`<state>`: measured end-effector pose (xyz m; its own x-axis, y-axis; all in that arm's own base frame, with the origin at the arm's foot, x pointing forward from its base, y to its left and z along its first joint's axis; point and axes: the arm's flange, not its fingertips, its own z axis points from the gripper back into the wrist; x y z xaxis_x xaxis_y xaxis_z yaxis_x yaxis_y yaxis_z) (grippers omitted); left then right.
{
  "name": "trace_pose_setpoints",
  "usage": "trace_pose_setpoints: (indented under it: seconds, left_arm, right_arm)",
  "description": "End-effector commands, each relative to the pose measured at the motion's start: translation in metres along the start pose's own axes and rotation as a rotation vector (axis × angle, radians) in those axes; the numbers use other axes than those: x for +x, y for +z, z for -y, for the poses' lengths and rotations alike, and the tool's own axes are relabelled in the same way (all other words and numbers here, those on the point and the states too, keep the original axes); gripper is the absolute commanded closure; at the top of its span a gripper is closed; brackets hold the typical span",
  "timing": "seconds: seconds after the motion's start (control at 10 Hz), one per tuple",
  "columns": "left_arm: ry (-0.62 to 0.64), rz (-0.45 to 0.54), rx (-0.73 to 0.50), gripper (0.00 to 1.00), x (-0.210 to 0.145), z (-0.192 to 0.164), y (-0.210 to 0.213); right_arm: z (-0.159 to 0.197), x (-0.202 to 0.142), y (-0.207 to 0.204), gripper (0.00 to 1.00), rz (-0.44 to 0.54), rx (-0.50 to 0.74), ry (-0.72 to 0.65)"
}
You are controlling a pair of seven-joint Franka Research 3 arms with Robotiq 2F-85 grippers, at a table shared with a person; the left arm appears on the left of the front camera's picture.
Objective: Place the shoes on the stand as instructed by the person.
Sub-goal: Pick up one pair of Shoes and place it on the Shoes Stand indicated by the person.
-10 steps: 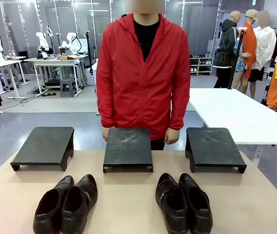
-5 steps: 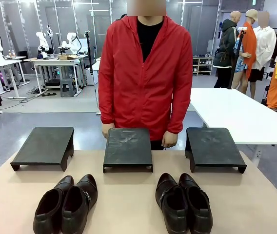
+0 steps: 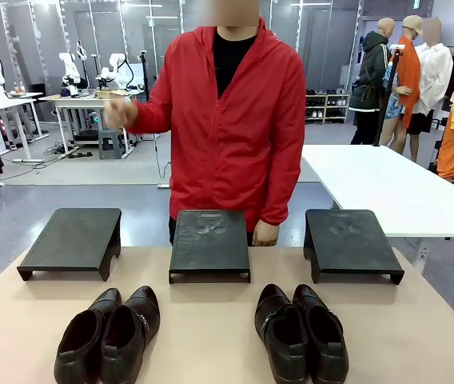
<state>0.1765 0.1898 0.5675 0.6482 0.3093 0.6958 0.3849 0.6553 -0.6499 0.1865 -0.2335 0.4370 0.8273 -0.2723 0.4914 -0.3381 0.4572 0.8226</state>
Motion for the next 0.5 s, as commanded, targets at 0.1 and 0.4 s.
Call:
trace_pose_setpoints:
  seconds: [0.1, 0.4]
  left_arm:
    - [-0.008, 0.000, -0.009, 0.00, 0.0020, 0.0015, -0.0010]
    - [-0.008, 0.000, -0.009, 0.00, 0.0020, 0.0015, -0.0010]
  right_arm:
    - [-0.0001, 0.0012, 0.0017, 0.00, 0.010, 0.008, 0.023]
    - [-0.0001, 0.0012, 0.0017, 0.00, 0.010, 0.008, 0.023]
